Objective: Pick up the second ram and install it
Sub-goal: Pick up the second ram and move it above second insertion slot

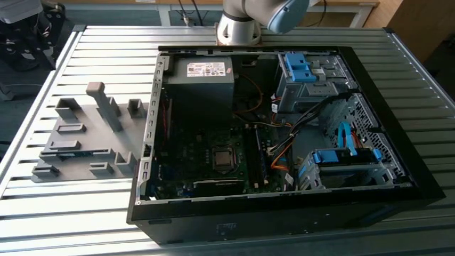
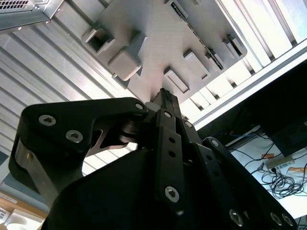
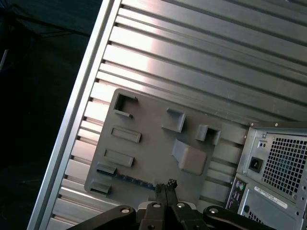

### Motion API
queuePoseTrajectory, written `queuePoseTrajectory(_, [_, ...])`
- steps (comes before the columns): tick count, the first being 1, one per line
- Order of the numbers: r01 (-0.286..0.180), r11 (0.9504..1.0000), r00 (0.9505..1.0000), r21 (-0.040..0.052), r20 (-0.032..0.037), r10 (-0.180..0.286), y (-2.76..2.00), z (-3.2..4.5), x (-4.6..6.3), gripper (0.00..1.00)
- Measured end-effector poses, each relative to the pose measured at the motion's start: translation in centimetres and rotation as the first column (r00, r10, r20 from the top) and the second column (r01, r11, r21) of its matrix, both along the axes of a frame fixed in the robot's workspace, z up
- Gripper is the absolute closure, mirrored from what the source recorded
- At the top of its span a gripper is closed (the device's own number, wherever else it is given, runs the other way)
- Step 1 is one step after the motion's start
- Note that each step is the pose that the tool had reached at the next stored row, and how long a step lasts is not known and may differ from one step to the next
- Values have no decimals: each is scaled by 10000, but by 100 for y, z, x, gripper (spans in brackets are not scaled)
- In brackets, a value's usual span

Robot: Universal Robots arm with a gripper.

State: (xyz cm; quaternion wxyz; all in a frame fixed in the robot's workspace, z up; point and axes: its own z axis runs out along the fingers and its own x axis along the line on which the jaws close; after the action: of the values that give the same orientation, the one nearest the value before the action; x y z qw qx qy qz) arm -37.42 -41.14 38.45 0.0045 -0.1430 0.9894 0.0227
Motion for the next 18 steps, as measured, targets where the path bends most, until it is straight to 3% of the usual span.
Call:
queuePoseTrajectory(7, [0, 10000, 10000, 0, 0, 0, 0, 0, -1, 89])
queuePoseTrajectory(8, [0, 10000, 10000, 0, 0, 0, 0, 0, -1, 83])
queuePoseTrajectory(18, [0, 10000, 10000, 0, 0, 0, 0, 0, -2, 84])
